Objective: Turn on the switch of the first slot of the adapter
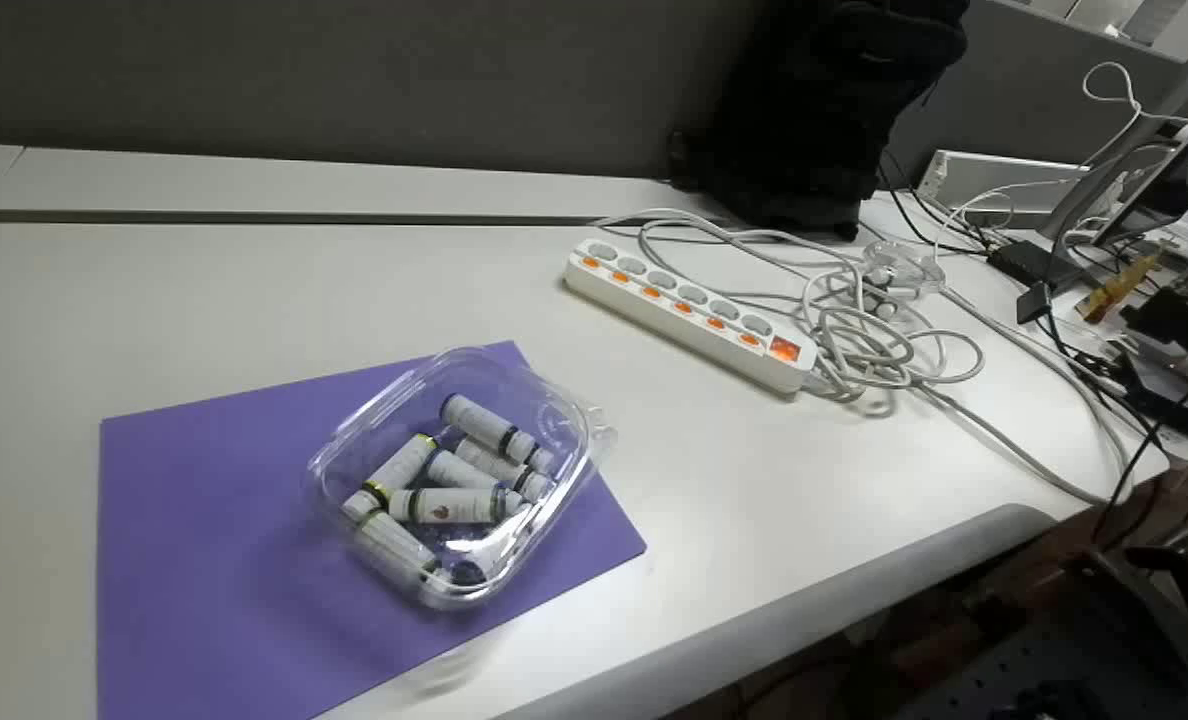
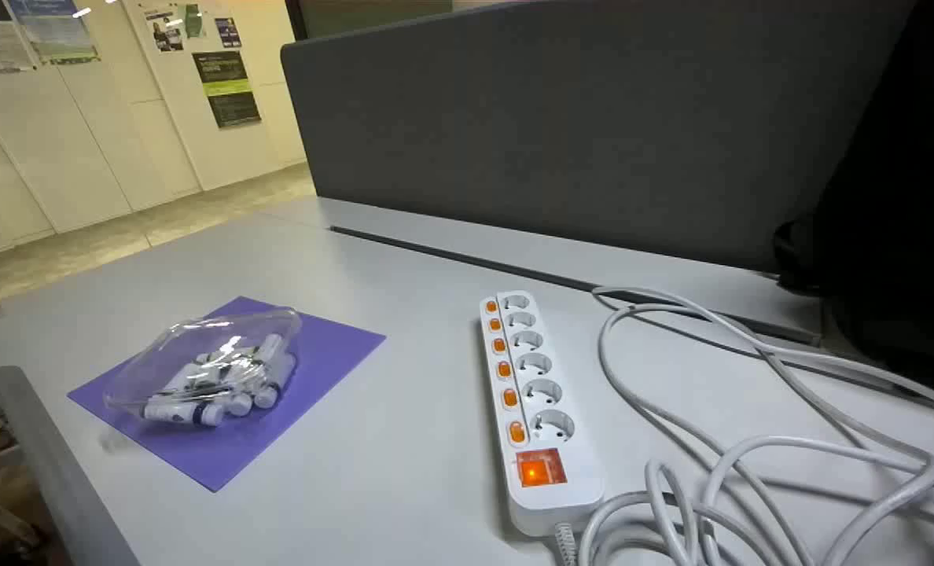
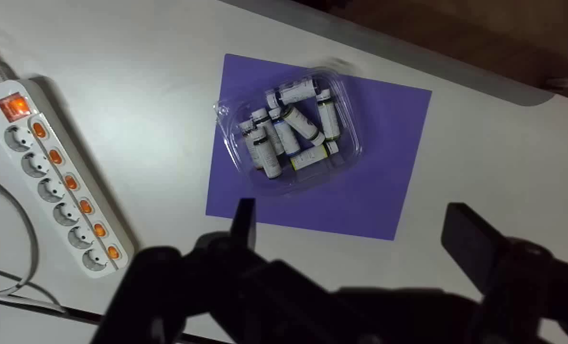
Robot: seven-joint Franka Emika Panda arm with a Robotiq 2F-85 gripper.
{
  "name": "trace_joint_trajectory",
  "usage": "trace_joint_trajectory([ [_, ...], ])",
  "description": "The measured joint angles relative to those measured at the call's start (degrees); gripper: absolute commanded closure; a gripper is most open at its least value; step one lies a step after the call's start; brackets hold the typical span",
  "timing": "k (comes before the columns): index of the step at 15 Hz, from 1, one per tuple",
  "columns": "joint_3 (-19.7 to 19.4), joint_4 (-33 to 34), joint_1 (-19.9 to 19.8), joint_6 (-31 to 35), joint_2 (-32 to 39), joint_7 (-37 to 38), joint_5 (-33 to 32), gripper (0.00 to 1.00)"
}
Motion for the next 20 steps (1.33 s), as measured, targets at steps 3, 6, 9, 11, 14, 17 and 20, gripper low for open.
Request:
trace_joint_trajectory([
  [3,0.0,0.03,-0.01,0.17,0.0,0.0,0.0,0.0],
  [6,0.0,0.03,-0.01,0.19,0.0,0.0,0.0,0.0],
  [9,0.0,0.03,-0.01,0.19,0.0,0.0,0.0,0.0],
  [11,0.0,0.03,-0.01,0.19,0.0,0.0,0.0,0.0],
  [14,-0.77,-0.27,-1.05,0.48,0.01,0.31,-0.05,0.0],
  [17,-3.79,-1.54,-4.51,2.93,-0.05,0.48,-0.14,0.0],
  [20,-7.41,-3.83,-9.08,7.87,0.21,0.81,-1.32,0.0],
])
